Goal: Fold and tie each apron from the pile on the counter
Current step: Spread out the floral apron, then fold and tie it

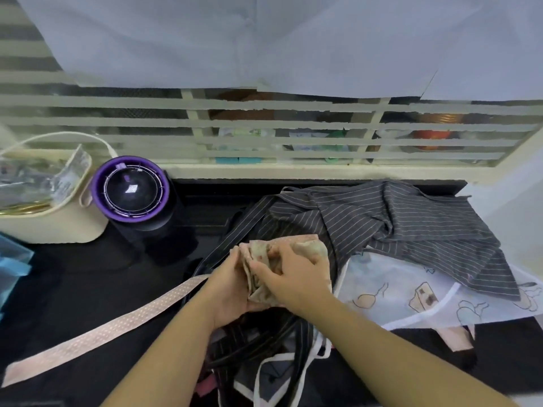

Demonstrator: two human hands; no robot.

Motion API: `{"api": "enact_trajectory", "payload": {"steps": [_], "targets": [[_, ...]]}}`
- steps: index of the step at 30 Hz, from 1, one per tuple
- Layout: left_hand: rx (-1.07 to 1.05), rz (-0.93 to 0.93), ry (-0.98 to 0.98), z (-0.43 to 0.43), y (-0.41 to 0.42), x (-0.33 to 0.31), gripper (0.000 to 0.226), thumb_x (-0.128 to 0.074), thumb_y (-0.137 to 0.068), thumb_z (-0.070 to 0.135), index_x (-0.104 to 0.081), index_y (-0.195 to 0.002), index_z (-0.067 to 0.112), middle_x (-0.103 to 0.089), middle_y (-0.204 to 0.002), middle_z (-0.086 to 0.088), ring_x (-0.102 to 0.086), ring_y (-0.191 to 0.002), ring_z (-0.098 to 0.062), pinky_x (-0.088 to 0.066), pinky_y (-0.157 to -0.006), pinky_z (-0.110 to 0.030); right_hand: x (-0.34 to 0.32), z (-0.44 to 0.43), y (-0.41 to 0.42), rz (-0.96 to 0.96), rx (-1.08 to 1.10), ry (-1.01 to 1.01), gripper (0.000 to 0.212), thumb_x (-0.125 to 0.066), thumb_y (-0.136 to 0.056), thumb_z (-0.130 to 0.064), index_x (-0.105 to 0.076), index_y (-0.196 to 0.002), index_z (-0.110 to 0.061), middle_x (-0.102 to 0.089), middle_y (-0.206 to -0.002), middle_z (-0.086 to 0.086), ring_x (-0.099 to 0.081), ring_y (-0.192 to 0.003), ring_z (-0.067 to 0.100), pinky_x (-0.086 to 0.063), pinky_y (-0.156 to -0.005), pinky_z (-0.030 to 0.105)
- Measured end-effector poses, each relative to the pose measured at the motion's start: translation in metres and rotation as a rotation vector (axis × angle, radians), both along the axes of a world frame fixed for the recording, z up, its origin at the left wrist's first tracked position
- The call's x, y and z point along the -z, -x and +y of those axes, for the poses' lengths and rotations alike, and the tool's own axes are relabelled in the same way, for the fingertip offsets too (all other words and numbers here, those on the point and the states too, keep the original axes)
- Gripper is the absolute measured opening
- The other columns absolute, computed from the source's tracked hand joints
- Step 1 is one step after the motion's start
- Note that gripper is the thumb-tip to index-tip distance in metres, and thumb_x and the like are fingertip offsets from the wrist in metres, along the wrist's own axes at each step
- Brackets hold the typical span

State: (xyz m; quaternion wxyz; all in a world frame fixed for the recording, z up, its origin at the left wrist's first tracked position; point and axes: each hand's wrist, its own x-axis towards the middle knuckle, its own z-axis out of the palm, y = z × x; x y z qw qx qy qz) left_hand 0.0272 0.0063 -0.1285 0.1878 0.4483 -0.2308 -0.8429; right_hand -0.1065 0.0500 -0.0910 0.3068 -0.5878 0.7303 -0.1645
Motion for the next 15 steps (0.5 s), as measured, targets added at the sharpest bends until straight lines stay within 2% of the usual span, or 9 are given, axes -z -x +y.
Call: {"api": "enact_trajectory", "payload": {"steps": [2, 4, 6, 8, 9, 10, 12, 13, 15], "targets": [[-0.032, -0.069, 0.028, -0.003, -0.009, 0.006, 0.083, -0.02, -0.087, 0.075, -0.064, -0.121, 0.013, -0.067, -0.119, -0.014, -0.063, -0.111, -0.031, -0.047, -0.098, -0.051, 0.016, 0.002, -0.004, 0.024, -0.083, 0.028, 0.029, -0.033, -0.098, -0.044, -0.051, -0.115, -0.029, -0.062, -0.083, -0.011, -0.053, -0.095, 0.01, -0.016, -0.104, 0.037], [-0.026, -0.219, 0.124, 0.002, -0.01, 0.006, 0.081, -0.046, -0.074, 0.081, -0.066, -0.117, 0.016, -0.069, -0.115, -0.012, -0.065, -0.108, -0.028, -0.047, -0.099, -0.048, 0.033, 0.005, -0.006, 0.044, -0.174, 0.067, 0.038, -0.026, -0.096, -0.029, -0.053, -0.123, -0.028, -0.06, -0.095, -0.012, -0.051, -0.104, 0.011, -0.013, -0.104, 0.034], [0.005, -0.396, 0.295, 0.006, -0.005, 0.011, 0.056, -0.066, -0.074, 0.067, -0.064, -0.11, 0.024, -0.071, -0.109, -0.002, -0.068, -0.099, -0.018, -0.053, -0.09, -0.035, 0.047, 0.009, -0.002, 0.05, -0.219, 0.166, 0.049, -0.024, -0.085, -0.024, -0.059, -0.119, -0.024, -0.057, -0.107, -0.008, -0.049, -0.109, 0.014, -0.016, -0.1, 0.027], [0.058, -0.576, 0.487, 0.009, -0.001, 0.016, 0.023, -0.066, -0.087, 0.041, -0.056, -0.104, 0.028, -0.065, -0.1, 0.009, -0.062, -0.09, -0.005, -0.049, -0.072, -0.02, 0.055, 0.01, 0.005, 0.064, -0.203, 0.261, 0.048, -0.028, -0.084, -0.031, -0.063, -0.114, -0.021, -0.054, -0.113, -0.005, -0.046, -0.11, 0.019, -0.02, -0.097, 0.022], [0.094, -0.662, 0.567, 0.01, 0.002, 0.017, 0.021, -0.062, -0.091, 0.034, -0.051, -0.108, 0.027, -0.061, -0.098, 0.012, -0.058, -0.088, -0.002, -0.045, -0.068, -0.017, 0.059, 0.011, 0.011, 0.117, -0.2, 0.306, 0.046, -0.032, -0.085, -0.036, -0.063, -0.116, -0.022, -0.053, -0.118, -0.004, -0.044, -0.112, 0.018, -0.022, -0.098, 0.024], [0.11, -0.729, 0.614, 0.011, 0.003, 0.02, 0.024, -0.06, -0.092, 0.032, -0.047, -0.112, 0.025, -0.059, -0.101, 0.01, -0.057, -0.091, -0.005, -0.045, -0.071, -0.019, 0.061, 0.012, 0.017, 0.193, -0.204, 0.336, 0.045, -0.036, -0.086, -0.04, -0.06, -0.12, -0.023, -0.052, -0.125, -0.004, -0.041, -0.117, 0.017, -0.023, -0.101, 0.029], [0.151, -0.858, 0.692, 0.013, 0.005, 0.026, 0.04, -0.058, -0.092, 0.036, -0.044, -0.123, 0.017, -0.054, -0.118, 0.0, -0.053, -0.111, -0.019, -0.046, -0.091, -0.032, 0.068, 0.017, 0.027, 0.309, -0.188, 0.351, 0.051, -0.034, -0.091, -0.051, -0.052, -0.132, -0.026, -0.041, -0.144, -0.001, -0.03, -0.132, 0.019, -0.019, -0.109, 0.035], [0.2, -0.954, 0.721, 0.014, 0.007, 0.029, 0.05, -0.056, -0.092, 0.04, -0.04, -0.131, 0.013, -0.047, -0.127, -0.006, -0.046, -0.121, -0.025, -0.042, -0.099, -0.037, 0.071, 0.018, 0.032, 0.306, -0.162, 0.335, 0.057, -0.029, -0.093, -0.056, -0.046, -0.138, -0.027, -0.03, -0.152, 0.001, -0.02, -0.139, 0.02, -0.013, -0.114, 0.036], [0.266, -1.12, 0.755, 0.02, 0.01, 0.032, 0.061, -0.05, -0.095, 0.045, -0.029, -0.139, 0.008, -0.031, -0.139, -0.011, -0.033, -0.13, -0.03, -0.035, -0.103, -0.037, 0.075, 0.02, 0.038, 0.167, -0.05, 0.265, 0.066, -0.027, -0.09, -0.064, -0.031, -0.146, -0.03, -0.008, -0.16, 0.002, -0.002, -0.145, 0.019, -0.005, -0.116, 0.032]]}}
